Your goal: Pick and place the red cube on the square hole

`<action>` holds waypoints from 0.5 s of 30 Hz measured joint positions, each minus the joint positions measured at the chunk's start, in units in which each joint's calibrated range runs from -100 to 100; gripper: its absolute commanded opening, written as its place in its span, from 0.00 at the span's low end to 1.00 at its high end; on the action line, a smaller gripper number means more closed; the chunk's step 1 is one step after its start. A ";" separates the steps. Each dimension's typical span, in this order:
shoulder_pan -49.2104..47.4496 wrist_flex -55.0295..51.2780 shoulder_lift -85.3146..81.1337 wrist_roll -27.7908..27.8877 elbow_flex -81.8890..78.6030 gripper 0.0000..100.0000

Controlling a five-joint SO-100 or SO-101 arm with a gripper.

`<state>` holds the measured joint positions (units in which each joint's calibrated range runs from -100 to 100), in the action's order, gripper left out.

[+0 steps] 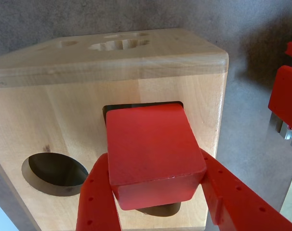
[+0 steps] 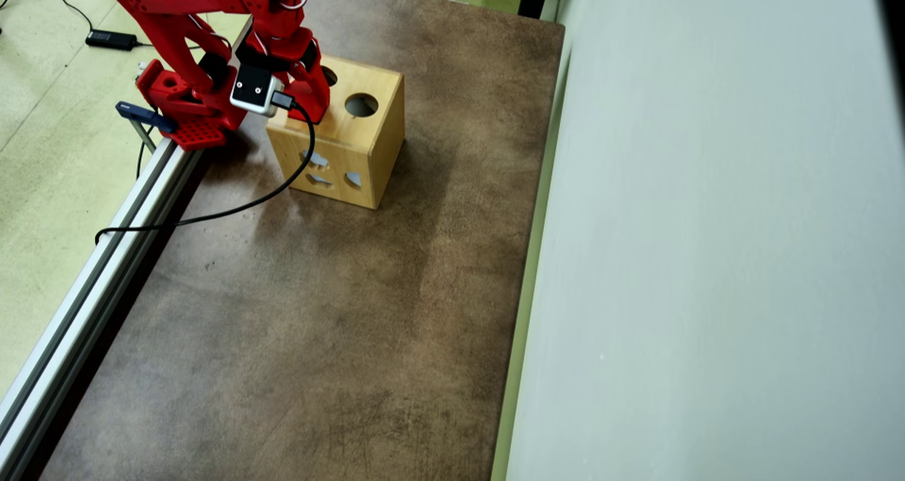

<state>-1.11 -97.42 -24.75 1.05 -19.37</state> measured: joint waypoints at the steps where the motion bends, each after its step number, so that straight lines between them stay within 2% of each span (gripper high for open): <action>1: 0.00 0.00 0.00 0.00 0.00 0.04; 3: 0.00 0.00 0.00 0.00 0.00 0.10; 5: 0.00 0.00 0.00 0.00 0.00 0.21; 12: 0.00 -0.81 -0.08 0.05 0.18 0.75; 15: -0.14 -0.73 -2.54 0.05 0.09 0.91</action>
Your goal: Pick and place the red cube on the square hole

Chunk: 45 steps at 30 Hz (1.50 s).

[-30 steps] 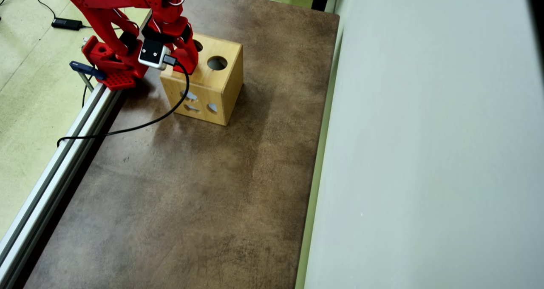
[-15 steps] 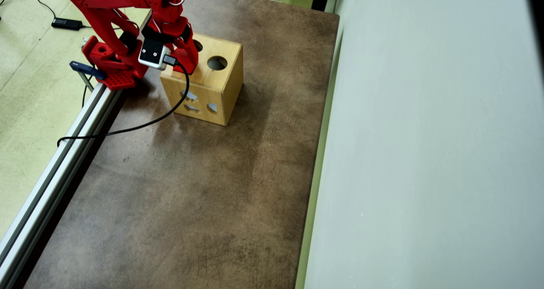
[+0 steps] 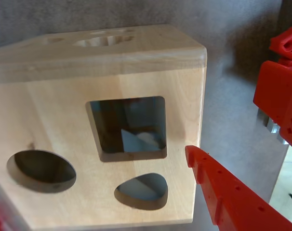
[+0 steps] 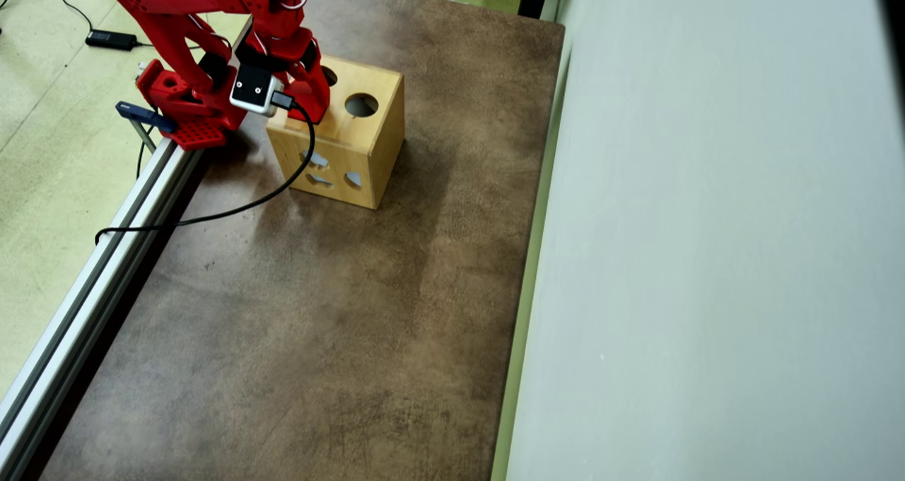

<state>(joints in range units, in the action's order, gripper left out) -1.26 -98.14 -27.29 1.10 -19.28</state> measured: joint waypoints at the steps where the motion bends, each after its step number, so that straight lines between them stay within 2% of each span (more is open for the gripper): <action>1: 0.00 0.00 -0.68 -0.05 0.00 0.94; 35: 0.00 0.00 -1.69 -0.05 0.00 0.94; 45: 0.00 0.00 -10.76 -0.05 -0.09 0.94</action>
<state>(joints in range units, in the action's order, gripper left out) -1.26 -98.14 -38.05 1.05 -19.37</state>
